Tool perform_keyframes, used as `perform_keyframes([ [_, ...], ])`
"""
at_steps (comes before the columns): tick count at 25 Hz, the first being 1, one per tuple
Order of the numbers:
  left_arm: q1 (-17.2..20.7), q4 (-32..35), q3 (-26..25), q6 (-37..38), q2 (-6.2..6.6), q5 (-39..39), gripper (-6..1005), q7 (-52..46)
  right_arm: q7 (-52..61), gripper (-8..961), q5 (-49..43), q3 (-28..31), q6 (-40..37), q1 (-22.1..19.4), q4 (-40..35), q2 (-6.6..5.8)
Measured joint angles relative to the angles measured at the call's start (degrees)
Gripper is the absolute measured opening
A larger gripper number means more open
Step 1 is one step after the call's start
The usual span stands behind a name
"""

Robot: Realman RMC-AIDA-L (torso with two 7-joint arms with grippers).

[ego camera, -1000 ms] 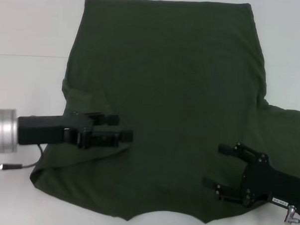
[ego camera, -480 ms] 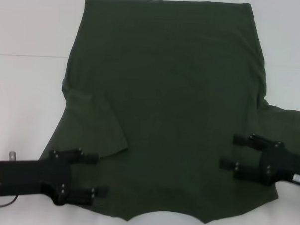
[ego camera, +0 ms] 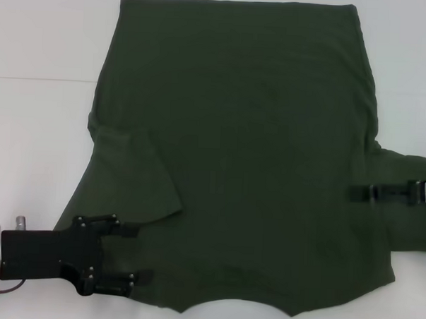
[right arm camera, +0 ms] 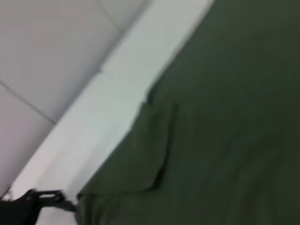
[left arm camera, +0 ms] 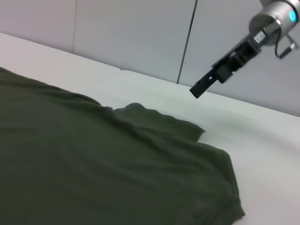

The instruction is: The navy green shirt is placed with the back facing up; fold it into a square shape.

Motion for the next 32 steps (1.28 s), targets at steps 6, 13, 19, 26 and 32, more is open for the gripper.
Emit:
perform_keyframes([
  [6,-0.44,0.21,-0.09,0.68,-0.01,-0.16,883,0.25,17.9,933,-11.09,-0.57,-4.64,3.52,-5.61,-2.65],
  [13,-0.47,0.03,-0.12,0.73,-0.01,-0.2,883,1.49,22.39,930,-17.94,-0.37,-3.96,3.05,-8.0,-2.83],
  [19,-0.59,-0.11,-0.15,0.65,0.0,-0.29,882,1.51,23.66,929,-20.59,1.72,-0.04,-0.33,-8.15,-1.88],
  [26,-1.11,-0.2,-0.34,0.14,0.0,-0.29,882,1.38,21.81,928,-15.81,9.52,2.98,-3.82,-7.69,0.18],
  [32,-1.72,-0.2,-0.72,0.1,0.0,-0.29,882,1.14,19.68,927,-5.82,12.33,4.97,-8.59,-4.39,1.04],
])
